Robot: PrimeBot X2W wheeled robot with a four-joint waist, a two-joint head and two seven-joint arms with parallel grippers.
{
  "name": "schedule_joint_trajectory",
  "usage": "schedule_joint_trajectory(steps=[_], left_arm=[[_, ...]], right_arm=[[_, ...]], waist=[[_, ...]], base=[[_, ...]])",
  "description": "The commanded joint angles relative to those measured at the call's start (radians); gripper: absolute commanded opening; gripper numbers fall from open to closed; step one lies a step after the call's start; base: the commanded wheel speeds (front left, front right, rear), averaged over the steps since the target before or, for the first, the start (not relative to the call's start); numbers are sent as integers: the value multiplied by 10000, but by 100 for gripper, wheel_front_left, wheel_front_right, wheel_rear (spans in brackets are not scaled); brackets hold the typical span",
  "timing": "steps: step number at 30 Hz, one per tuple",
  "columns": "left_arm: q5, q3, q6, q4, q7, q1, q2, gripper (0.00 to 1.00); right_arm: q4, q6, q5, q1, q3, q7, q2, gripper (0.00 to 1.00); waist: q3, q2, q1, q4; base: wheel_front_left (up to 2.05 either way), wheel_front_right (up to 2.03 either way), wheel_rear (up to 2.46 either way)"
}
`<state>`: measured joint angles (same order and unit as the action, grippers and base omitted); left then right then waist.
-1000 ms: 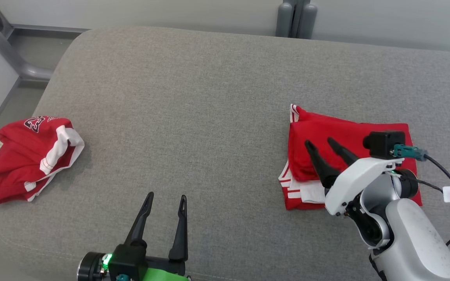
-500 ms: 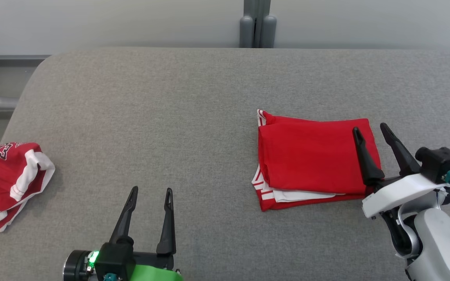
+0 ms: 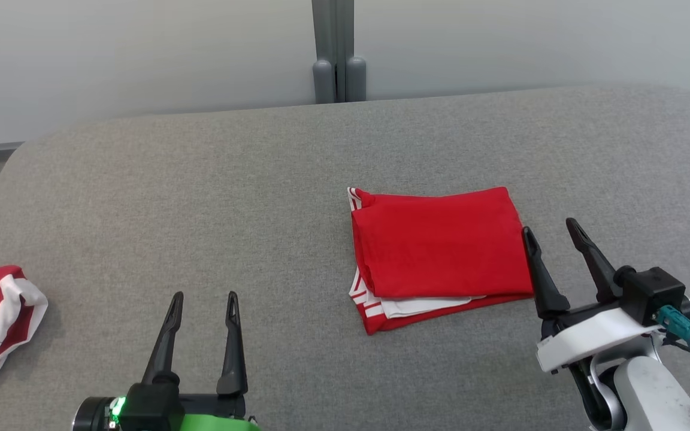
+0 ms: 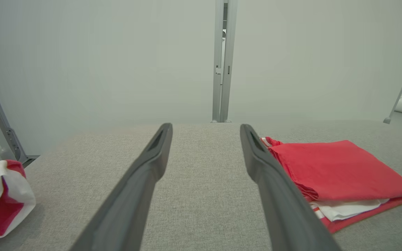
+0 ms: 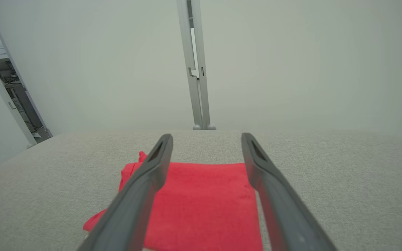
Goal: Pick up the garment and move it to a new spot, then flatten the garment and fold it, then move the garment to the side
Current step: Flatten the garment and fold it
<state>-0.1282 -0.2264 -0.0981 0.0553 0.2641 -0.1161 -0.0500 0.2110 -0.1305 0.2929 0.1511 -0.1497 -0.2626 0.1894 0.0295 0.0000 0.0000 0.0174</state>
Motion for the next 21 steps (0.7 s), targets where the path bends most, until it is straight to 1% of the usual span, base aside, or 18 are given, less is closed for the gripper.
schedule_joint_trajectory(steps=[1, 6, 11, 21], left_arm=[[69, 74, -31, 65, 1, -151, -14, 100], [164, 224, 31, 211, 1, -356, -14, 100], [198, 323, 122, 240, 1, -551, -14, 100], [163, 388, 179, 131, 1, -786, -14, 100]], right_arm=[[-107, -4, -92, -212, 59, -22, -77, 100], [-417, -4, -386, -772, 148, -25, -295, 100], [-413, -4, -428, -1144, 143, -26, -446, 100], [-287, -4, -399, -1311, 91, -26, -588, 100]], waist=[[-223, 0, 0, -138], [-502, 0, 0, -162], [-695, 0, 0, -135], [-857, 0, 0, -40]], base=[[0, 0, 0], [0, 0, 0], [0, 0, 0], [0, 0, 0]])
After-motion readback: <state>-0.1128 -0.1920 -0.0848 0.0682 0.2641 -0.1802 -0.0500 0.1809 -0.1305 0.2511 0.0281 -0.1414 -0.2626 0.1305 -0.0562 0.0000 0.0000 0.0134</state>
